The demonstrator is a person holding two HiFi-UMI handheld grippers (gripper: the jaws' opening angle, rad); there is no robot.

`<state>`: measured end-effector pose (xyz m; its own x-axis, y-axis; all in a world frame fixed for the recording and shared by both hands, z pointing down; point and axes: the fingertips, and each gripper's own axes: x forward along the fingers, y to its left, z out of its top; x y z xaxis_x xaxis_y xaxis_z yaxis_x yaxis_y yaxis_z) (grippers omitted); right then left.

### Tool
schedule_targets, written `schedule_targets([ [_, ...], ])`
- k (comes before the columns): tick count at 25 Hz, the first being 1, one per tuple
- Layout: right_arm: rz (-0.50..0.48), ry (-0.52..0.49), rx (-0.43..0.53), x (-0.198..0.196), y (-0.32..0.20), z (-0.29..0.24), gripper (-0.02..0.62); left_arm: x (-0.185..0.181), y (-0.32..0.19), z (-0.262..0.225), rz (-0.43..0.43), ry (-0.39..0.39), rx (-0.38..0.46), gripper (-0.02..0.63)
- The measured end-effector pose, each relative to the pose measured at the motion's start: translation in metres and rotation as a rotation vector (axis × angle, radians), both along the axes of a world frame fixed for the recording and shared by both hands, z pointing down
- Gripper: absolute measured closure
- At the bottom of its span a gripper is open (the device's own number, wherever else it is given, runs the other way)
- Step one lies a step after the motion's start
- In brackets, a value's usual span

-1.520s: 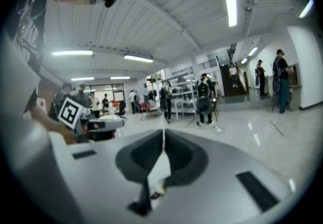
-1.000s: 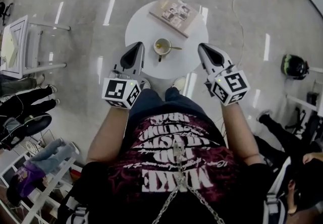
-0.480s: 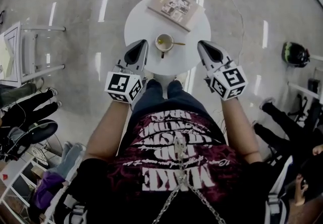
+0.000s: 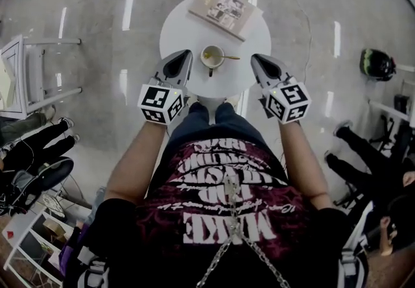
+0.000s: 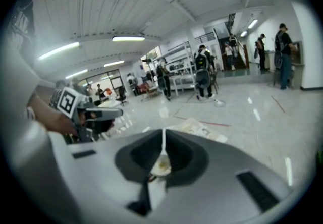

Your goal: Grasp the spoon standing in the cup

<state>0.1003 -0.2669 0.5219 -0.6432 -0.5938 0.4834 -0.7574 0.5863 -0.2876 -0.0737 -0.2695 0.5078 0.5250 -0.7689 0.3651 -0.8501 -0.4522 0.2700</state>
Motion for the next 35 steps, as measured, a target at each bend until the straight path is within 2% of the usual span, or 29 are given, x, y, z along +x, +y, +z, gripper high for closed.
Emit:
schedule_targets([
  [5,-0.009,0.031,-0.062,0.001,0.004,0.042,0.56,0.002,-0.002,0.01,0.035,-0.001,-0.004,0.581],
  [15,-0.064,0.116,-0.206,-0.003,0.01,0.112,0.557,-0.002,0.0,0.038,0.021,-0.008,-0.056,0.581],
  [16,-0.074,0.129,-0.22,-0.004,0.011,0.12,0.552,-0.002,0.001,0.039,0.02,-0.009,-0.059,0.581],
  [18,-0.101,0.163,-0.239,-0.007,0.013,0.135,0.493,-0.002,0.002,0.041,0.016,-0.012,-0.063,0.581],
  [20,-0.115,0.185,-0.253,-0.009,0.013,0.147,0.48,-0.004,0.003,0.043,0.011,-0.02,-0.064,0.581],
  [27,-0.079,0.179,-0.347,-0.01,0.006,0.18,0.48,-0.015,-0.001,0.038,-0.009,-0.038,-0.049,0.581],
  [35,-0.128,0.18,-0.386,-0.02,0.004,0.198,0.477,-0.021,-0.006,0.032,-0.021,-0.057,-0.043,0.581],
])
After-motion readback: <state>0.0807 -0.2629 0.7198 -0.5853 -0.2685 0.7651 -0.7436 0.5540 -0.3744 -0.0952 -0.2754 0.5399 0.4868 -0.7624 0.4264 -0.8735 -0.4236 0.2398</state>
